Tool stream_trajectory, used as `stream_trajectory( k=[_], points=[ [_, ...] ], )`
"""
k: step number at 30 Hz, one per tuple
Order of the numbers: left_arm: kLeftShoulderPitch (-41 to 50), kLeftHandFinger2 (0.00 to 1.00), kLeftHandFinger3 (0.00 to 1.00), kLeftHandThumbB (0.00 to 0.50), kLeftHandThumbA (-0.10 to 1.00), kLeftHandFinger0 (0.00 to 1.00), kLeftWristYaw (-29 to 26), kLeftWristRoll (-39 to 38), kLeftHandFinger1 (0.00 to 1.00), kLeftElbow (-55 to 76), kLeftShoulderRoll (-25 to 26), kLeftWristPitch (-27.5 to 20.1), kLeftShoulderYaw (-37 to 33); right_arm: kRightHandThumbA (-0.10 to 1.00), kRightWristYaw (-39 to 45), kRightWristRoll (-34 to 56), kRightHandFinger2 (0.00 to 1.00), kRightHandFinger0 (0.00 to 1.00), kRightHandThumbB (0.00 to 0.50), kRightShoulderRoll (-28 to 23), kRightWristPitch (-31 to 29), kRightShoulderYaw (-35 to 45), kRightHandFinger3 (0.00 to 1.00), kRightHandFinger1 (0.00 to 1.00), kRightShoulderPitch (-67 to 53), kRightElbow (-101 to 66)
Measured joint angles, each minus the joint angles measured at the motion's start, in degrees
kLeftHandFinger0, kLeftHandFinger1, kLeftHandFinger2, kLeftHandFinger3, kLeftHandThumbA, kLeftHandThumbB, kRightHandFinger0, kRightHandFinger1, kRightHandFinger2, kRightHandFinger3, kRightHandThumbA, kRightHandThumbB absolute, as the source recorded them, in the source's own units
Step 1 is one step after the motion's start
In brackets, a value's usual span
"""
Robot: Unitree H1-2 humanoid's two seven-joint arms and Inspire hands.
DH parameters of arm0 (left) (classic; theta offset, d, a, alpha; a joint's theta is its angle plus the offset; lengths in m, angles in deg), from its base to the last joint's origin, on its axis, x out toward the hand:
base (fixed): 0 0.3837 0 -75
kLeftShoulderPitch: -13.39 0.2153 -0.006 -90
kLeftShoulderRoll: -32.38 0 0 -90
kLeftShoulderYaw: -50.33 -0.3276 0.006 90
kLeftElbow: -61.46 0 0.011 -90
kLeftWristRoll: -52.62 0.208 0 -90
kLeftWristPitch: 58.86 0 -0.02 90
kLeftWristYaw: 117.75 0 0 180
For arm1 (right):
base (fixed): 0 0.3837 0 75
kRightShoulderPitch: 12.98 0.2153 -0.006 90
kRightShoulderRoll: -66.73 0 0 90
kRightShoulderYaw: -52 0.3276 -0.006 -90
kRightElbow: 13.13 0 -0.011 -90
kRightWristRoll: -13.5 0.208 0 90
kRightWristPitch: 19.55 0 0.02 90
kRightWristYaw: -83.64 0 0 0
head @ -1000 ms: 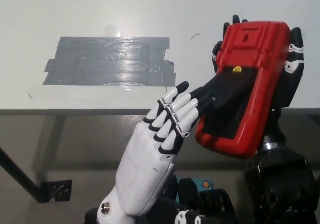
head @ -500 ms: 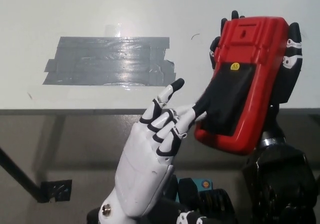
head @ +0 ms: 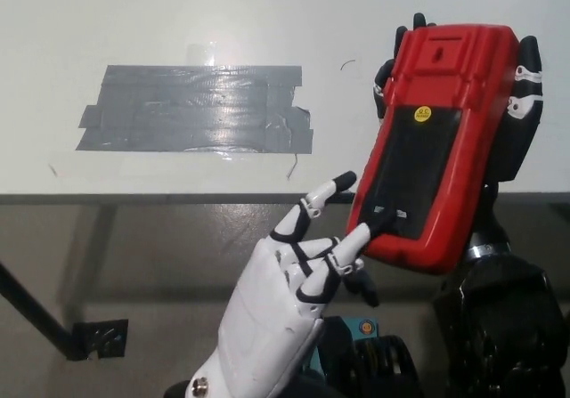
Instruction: The robot first picks the multimeter with right hand and then unfolds the black stand on the back of it using left hand
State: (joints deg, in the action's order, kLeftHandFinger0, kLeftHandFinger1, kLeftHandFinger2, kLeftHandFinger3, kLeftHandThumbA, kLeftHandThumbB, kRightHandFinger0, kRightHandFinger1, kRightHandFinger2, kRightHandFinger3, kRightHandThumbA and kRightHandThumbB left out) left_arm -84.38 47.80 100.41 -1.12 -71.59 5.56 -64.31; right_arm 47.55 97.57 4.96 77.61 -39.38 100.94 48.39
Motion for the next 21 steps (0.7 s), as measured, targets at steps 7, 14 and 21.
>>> stream_trajectory(
  k=[7, 14, 21],
  points=[
    [2.61, 0.4, 1.0, 0.41, 0.98, 1.0, -1.59, -2.94, 0.32, 0.19, 3.7, -0.01, -0.1, -0.1, -0.08, 0.49, 0.79, 0.0, 0.058, -0.2, -0.65, 0.7, 1.0, 0.41, -0.2, -0.13],
    [5.23, 0.39, 1.0, 0.411, 1.0, 1.0, -1.77, -7.48, 0.34, 1.44, 7.96, -0.02, 1.92, -0.1, -0.62, 0.3, 0.77, 0.0, 0.082, -2.1, -0.76, 3.83, 1.0, 0.4, -0.19, -0.01],
    [11.69, 0.48, 1.0, 0.309, 1.0, 1.0, -3.48, -8.99, 0.41, 2.44, 13.79, -0.02, 5.26, -0.1, -1.22, -0.82, 0.74, 0.0, 0.06, -7.1, -0.76, 8.09, 1.0, 0.41, 0.95, 2.7]
  ],
)
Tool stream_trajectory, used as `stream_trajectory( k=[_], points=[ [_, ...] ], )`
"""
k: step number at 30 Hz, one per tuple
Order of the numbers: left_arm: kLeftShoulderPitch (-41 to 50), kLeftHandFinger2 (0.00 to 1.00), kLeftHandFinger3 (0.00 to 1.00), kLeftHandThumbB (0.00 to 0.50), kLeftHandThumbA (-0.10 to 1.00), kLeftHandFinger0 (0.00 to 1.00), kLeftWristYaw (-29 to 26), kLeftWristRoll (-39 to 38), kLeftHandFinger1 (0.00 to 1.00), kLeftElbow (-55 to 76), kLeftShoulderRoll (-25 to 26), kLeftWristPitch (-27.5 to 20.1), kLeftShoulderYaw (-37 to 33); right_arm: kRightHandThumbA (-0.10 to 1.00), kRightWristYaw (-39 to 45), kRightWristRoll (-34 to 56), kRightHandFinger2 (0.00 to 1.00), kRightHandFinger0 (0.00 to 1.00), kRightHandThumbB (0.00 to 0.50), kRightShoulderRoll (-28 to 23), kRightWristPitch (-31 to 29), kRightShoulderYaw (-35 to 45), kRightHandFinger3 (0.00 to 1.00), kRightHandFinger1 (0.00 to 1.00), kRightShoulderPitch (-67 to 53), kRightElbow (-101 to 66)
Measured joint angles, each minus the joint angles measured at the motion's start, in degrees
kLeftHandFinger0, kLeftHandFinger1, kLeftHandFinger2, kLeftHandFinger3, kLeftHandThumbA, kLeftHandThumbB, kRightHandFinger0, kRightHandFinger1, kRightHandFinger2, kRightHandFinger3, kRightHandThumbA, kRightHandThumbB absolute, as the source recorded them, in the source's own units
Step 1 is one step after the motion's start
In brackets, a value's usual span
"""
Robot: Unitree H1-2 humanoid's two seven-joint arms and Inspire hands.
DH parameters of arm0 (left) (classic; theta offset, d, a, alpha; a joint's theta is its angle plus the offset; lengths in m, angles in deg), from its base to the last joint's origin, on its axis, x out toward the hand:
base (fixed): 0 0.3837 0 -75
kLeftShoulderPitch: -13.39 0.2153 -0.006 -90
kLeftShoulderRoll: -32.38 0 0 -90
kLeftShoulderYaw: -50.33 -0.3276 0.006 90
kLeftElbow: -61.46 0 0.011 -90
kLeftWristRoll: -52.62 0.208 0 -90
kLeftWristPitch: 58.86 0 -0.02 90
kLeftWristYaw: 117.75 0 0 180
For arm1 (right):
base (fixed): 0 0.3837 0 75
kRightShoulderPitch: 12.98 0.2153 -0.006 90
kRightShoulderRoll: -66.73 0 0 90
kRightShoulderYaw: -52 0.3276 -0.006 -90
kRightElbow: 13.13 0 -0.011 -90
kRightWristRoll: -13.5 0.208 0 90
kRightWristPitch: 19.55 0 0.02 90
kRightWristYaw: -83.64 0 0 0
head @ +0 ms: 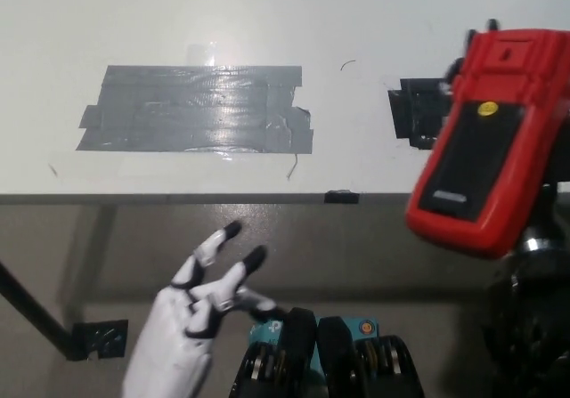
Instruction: The robot first picks the multimeter with right hand and then unfolds the black stand on the back of it using left hand
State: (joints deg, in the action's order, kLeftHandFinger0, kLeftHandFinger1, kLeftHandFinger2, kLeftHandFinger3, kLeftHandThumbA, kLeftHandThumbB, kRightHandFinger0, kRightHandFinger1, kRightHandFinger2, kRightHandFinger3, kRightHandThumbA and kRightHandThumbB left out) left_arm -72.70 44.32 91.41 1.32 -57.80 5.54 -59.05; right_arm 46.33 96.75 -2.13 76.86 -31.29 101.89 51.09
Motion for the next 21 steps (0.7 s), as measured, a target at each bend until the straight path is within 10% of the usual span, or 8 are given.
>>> stream_trajectory(
  k=[10, 21],
  points=[
    [3.21, 0.59, 1.0, 0.208, 1.0, 1.0, -3.39, -0.41, 0.53, -0.78, 3.2, 0.0, 1.33, -0.1, 0.85, -5.4, 0.57, 0.0, 0.058, -6.41, 0.28, 2.98, 1.0, 0.2, 10.2, 13.18],
    [4.94, 0.75, 1.0, 0.197, 0.99, 1.0, -3.47, -5.68, 0.73, -5.55, 4.81, 0.0, 5.58, -0.1, 4.0, -15.33, 0.67, 0.0, 0.013, -11.24, 0.71, 3.47, 1.0, 0.17, 18.21, 32.26]
  ],
)
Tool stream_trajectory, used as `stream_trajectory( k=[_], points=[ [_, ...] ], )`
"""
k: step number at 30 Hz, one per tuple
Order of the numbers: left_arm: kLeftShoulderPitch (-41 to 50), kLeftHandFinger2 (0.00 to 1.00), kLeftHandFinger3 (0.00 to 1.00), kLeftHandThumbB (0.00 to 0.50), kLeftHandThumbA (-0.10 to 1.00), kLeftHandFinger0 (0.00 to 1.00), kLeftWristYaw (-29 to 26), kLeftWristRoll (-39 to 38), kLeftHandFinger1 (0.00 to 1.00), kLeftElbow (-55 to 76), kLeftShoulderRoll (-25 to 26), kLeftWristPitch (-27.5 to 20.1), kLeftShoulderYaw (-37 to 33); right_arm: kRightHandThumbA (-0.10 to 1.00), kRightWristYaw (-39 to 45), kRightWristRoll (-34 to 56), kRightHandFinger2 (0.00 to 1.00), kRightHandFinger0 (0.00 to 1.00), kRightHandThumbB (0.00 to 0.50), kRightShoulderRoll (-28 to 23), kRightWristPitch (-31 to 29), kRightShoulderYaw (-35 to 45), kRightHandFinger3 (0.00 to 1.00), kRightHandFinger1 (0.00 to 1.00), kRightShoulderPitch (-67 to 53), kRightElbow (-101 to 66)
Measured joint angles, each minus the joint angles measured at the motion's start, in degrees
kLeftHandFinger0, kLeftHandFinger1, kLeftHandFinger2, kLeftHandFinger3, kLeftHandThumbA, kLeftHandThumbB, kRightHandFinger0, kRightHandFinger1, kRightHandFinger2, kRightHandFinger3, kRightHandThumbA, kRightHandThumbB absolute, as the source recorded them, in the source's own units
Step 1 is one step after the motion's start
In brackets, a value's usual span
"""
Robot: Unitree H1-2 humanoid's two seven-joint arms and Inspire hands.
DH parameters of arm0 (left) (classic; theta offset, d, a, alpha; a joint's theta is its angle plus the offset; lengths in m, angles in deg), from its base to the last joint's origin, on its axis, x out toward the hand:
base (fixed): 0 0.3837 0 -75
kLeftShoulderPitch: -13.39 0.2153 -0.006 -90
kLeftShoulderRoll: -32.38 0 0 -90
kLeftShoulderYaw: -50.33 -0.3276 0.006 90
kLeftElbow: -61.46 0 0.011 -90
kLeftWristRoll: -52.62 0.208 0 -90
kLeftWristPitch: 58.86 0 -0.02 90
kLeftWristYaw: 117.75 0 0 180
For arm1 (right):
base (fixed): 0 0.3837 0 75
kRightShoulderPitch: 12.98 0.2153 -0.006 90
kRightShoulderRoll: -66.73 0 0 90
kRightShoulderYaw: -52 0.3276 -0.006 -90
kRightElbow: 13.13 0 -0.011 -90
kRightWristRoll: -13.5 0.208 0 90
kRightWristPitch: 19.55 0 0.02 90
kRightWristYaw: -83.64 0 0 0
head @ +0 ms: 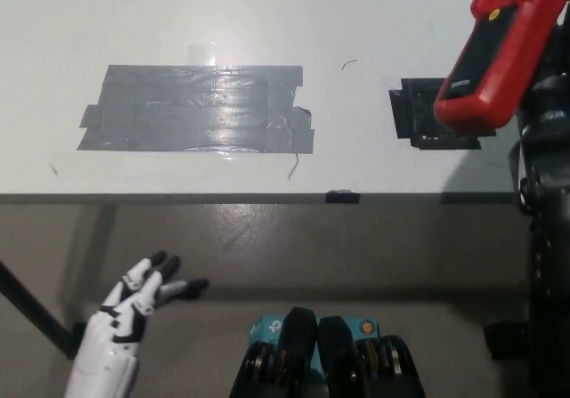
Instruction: The robot first picks the multimeter with right hand and then unfolds the black stand on the back of it using left hand
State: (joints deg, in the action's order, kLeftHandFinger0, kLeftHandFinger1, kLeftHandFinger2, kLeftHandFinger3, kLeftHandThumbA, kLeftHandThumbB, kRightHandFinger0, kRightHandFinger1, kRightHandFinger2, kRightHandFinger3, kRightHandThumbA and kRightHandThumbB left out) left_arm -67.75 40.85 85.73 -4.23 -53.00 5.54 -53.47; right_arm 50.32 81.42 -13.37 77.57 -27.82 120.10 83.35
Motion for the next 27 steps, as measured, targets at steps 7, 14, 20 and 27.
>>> stream_trajectory(
  k=[7, 14, 20, 27],
  points=[
    [3.0, 0.76, 1.0, 0.212, 0.98, 1.0, 0.2, -1.37, 0.75, -0.8, -0.09, 0.03, 1.64, -0.1, 1.23, -8.06, 0.73, 0.0, 0.049, -1.76, -0.4, -2.44, 0.86, 0.38, 2.91, 9.02],
    [3.21, 0.7, 1.0, 0.19, 0.9, 0.96, 0.8, -1.65, 0.71, -0.85, -0.59, 0.08, 1.71, -0.1, 1.25, -16.46, 0.81, 0.0, 0.081, -2.61, -1.18, -8.39, 0.79, 0.44, 4.48, 19.53],
    [3.18, 0.67, 1.0, 0.164, 0.86, 0.94, 1.1, -1.69, 0.7, -0.85, -0.6, 0.12, 1.69, -0.1, 1.25, -22.79, 0.73, 0.0, 0.109, -3.71, -1.82, -12.65, 0.77, 0.35, 5.75, 27.66],
    [3.17, 0.66, 1.0, 0.142, 0.85, 0.9, 1.22, -1.78, 0.68, -0.85, -0.63, 0.13, 1.68, -0.1, 1.13, -30.75, 0.68, 0.0, 0.147, -4.92, -2.04, -18.26, 0.74, 0.28, 8.27, 34.91]
  ],
)
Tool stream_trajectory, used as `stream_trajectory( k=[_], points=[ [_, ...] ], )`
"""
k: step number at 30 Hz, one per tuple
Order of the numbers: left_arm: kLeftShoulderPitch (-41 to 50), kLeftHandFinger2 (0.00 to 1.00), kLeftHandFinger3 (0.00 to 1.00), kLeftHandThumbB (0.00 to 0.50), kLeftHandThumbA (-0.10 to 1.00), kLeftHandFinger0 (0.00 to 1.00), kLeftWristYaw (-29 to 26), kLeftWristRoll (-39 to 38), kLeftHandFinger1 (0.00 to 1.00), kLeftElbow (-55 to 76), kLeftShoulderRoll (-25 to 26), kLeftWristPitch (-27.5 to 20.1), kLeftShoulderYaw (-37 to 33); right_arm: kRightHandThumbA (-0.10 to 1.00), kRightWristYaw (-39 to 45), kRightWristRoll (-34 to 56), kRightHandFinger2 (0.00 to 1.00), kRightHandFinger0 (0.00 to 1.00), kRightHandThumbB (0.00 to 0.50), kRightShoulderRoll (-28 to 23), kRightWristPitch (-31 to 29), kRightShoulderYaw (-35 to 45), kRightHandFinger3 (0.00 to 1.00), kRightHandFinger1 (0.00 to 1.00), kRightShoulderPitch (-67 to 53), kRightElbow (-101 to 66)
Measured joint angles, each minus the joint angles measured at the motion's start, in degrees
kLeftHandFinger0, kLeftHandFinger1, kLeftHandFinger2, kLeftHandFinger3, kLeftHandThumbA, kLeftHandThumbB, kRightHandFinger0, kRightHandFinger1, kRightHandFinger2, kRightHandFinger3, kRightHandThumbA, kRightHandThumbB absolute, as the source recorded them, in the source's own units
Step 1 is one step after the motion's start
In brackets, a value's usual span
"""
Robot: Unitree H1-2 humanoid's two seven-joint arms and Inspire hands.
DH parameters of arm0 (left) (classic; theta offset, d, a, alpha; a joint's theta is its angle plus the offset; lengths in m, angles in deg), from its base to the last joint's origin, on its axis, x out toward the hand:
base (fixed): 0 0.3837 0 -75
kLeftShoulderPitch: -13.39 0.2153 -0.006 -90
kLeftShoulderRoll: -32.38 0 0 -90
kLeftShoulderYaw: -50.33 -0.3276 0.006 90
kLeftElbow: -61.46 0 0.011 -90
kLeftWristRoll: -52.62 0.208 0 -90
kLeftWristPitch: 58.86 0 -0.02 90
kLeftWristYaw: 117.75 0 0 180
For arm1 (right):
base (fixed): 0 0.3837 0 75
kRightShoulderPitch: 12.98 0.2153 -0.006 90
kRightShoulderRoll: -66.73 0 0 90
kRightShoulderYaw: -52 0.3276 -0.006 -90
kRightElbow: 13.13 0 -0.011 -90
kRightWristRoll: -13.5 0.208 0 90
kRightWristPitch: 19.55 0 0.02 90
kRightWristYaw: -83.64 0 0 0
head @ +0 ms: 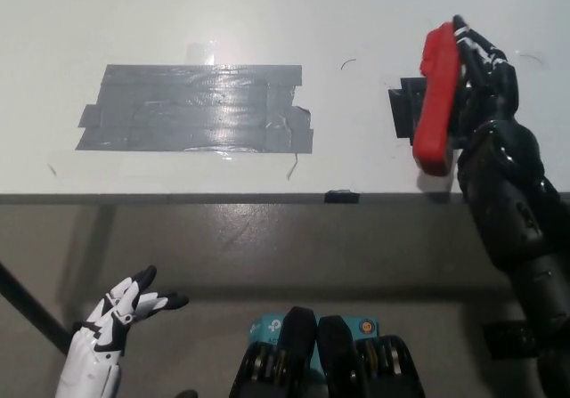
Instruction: The robot first picks the multimeter with right hand and then unfolds the black stand on the back of it using left hand
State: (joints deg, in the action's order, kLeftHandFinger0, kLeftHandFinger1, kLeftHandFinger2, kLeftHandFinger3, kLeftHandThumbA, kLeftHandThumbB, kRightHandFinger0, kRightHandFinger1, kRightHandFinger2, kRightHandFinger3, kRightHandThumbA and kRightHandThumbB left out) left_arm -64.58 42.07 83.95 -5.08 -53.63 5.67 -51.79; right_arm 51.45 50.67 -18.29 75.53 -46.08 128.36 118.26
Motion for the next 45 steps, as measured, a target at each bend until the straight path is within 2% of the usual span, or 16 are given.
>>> stream_trajectory(
  k=[10, 14, 15, 17, 19, 20, 21, 22, 23, 24, 25, 26, 30, 40, 42, 45],
  points=[
    [-0.03, 0.63, 1.0, 0.139, 0.86, 0.86, 0.21, -0.11, 0.67, 0.01, -0.07, 0.01, 0.13, -0.1, -0.17, -10.33, 0.79, 0.03, 0.137, -0.89, -0.65, -6.47, 0.84, 0.37, 4.62, 6.89],
    [-0.04, 0.62, 1.0, 0.154, 0.85, 0.85, 0.54, -0.16, 0.65, 0.02, -0.09, 0.01, 0.17, -0.1, -0.17, -14.44, 0.65, 0.0, 0.137, -1.18, -1.9, -8.61, 0.84, 0.15, 6.63, 9.16],
    [-0.04, 0.62, 1.0, 0.156, 0.85, 0.84, 0.61, -0.19, 0.65, 0.02, -0.1, 0.01, 0.2, -0.1, -0.17, -15.33, 0.66, 0.0, 0.133, -1.3, -2.15, -9.22, 0.85, 0.16, 7.07, 9.58],
    [-0.05, 0.62, 1.0, 0.155, 0.86, 0.84, 0.77, -0.39, 0.64, 0.02, -0.1, 0.01, 0.26, -0.1, -0.13, -17.77, 0.56, 0.0, 0.145, -1.58, -2.56, -10.83, 0.83, 0.12, 7.88, 10.56],
    [-0.1, 0.61, 1.0, 0.157, 0.87, 0.85, 0.79, -0.59, 0.64, 0.02, -0.1, 0.01, 0.3, -0.1, -0.09, -19.77, 0.67, 0.0, 0.12, -1.86, -2.97, -12.48, 0.88, 0.22, 8.39, 11.15],
    [-0.16, 0.61, 1.0, 0.162, 0.89, 0.85, 0.79, -0.69, 0.64, 0.01, -0.1, 0.01, 0.35, -0.03, 0.0, -20.72, 0.83, 0.08, 0.158, -2.03, -3.11, -13.45, 0.94, 0.4, 8.61, 11.57],
    [-0.22, 0.61, 1.0, 0.163, 0.89, 0.84, 0.8, -0.75, 0.64, 0.01, -0.1, 0.01, 0.38, 0.19, 0.24, -21.49, 1.0, 0.39, 0.278, -2.24, -3.12, -14.71, 1.0, 0.74, 8.83, 12.13],
    [-0.31, 0.62, 1.0, 0.168, 0.9, 0.85, 0.81, -0.82, 0.64, 0.01, -0.1, 0.01, 0.45, 0.37, 0.92, -22.82, 1.0, 0.88, 0.405, -2.59, -2.97, -16.59, 1.0, 1.0, 9.04, 12.91],
    [-0.33, 0.62, 1.0, 0.168, 0.9, 0.85, 0.81, -0.87, 0.64, 0.01, -0.1, 0.01, 0.49, 0.38, 1.42, -23.2, 1.0, 1.0, 0.366, -2.79, -2.86, -17.52, 1.0, 1.0, 9.14, 13.24],
    [-0.4, 0.62, 1.0, 0.168, 0.9, 0.85, 0.82, -0.96, 0.64, 0.01, -0.1, 0.02, 0.58, 0.43, 3.06, -24.25, 1.0, 1.0, 0.445, -3.2, -2.28, -19.45, 1.0, 1.0, 9.23, 13.96],
    [-0.47, 0.61, 1.0, 0.165, 0.89, 0.86, 0.82, -1.01, 0.64, 0.0, -0.1, 0.03, 0.6, 0.41, 4.31, -24.68, 1.0, 1.0, 0.498, -3.42, -1.84, -20.96, 1.0, 1.0, 9.24, 14.73],
    [-0.52, 0.61, 1.0, 0.167, 0.89, 0.86, 0.82, -1.04, 0.64, 0.0, -0.1, 0.03, 0.6, 0.39, 5.1, -25.07, 1.0, 1.0, 0.5, -3.5, -1.55, -21.88, 1.0, 1.0, 9.25, 15.23],
    [-0.93, 0.62, 1.0, 0.167, 0.92, 0.87, 0.82, -1.3, 0.64, 0.0, -0.1, 0.05, 0.64, 0.51, 10.04, -27.43, 1.0, 1.0, 0.5, -3.73, -0.32, -27.77, 1.0, 1.0, 9.31, 18.64],
    [-2.44, 0.64, 1.0, 0.167, 0.92, 0.93, 0.82, -1.8, 0.68, -0.38, -0.1, 0.07, 0.85, 0.54, 20.58, -32.51, 1.0, 1.0, 0.5, -4.88, 0.55, -37.8, 1.0, 1.0, 11.96, 24.02],
    [-2.59, 0.65, 1.0, 0.166, 0.91, 0.93, 0.82, -1.96, 0.68, -0.55, -0.1, 0.07, 1.01, 0.62, 22.75, -33.46, 1.0, 1.0, 0.5, -5.47, 0.66, -38.78, 1.0, 1.0, 12.86, 24.36],
    [-2.98, 0.69, 1.0, 0.186, 0.91, 0.95, 0.81, -2.12, 0.72, -0.92, -0.1, 0.07, 1.25, 0.59, 25.93, -34.54, 1.0, 1.0, 0.469, -6.59, 0.79, -39.76, 1.0, 1.0, 14.22, 24.23]
  ],
)
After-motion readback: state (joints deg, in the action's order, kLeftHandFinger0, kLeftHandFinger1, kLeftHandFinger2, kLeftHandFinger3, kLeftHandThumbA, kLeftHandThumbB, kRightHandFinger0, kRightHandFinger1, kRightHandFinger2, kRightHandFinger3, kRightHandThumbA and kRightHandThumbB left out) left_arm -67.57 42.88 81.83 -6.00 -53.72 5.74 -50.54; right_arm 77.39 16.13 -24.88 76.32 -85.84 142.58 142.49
